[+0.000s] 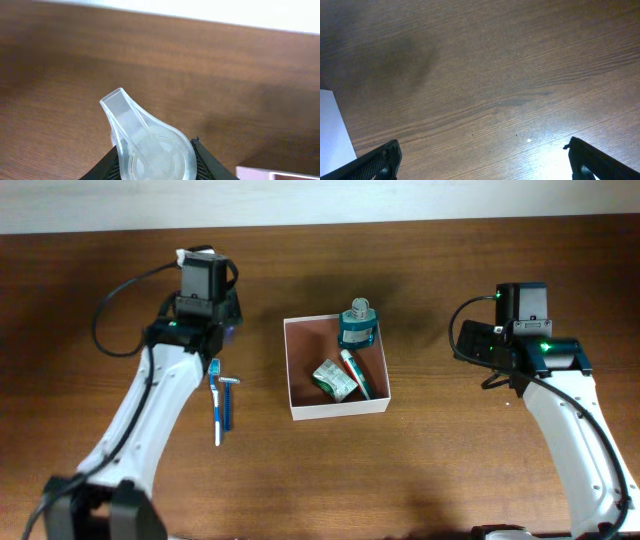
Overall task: Pack container
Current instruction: 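Lift the soap bottle and carry it right over the box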
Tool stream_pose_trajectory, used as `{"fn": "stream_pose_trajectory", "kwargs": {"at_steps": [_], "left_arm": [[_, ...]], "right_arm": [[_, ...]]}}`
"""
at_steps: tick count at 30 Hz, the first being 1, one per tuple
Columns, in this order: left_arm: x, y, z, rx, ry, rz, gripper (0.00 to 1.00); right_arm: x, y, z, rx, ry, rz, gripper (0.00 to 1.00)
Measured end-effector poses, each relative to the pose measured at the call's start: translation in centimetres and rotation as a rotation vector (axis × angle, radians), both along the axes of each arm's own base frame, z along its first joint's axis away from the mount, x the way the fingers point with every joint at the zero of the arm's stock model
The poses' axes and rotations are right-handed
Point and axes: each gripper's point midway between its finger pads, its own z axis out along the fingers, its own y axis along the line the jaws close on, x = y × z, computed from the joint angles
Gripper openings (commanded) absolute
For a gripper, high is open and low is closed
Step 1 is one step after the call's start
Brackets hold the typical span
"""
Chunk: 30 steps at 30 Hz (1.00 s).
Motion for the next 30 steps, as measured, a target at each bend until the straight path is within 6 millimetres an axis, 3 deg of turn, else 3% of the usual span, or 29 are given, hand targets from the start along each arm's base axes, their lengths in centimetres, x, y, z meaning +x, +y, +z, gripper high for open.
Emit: {"fn": "stream_pose_trajectory", "kwargs": {"at_steps": [7, 16, 30], "left_arm": [[-1.3, -1.1, 5.3, -0.052, -0.115, -0.083, 0.37], [-2.9, -5.9, 9.8, -0.168, -0.218, -0.373, 0.37], [-6.6, -15.3, 10.9, -0.2, -0.241, -0.801, 0.37]], "right_arm": [[0.0, 0.0, 0.0, 0.0, 0.0, 0.0, 0.99], [0.0, 0.0, 0.0, 0.0, 0.0, -0.001, 0.99], [0.0, 0.0, 0.0, 0.0, 0.0, -0.001, 0.99]]}}
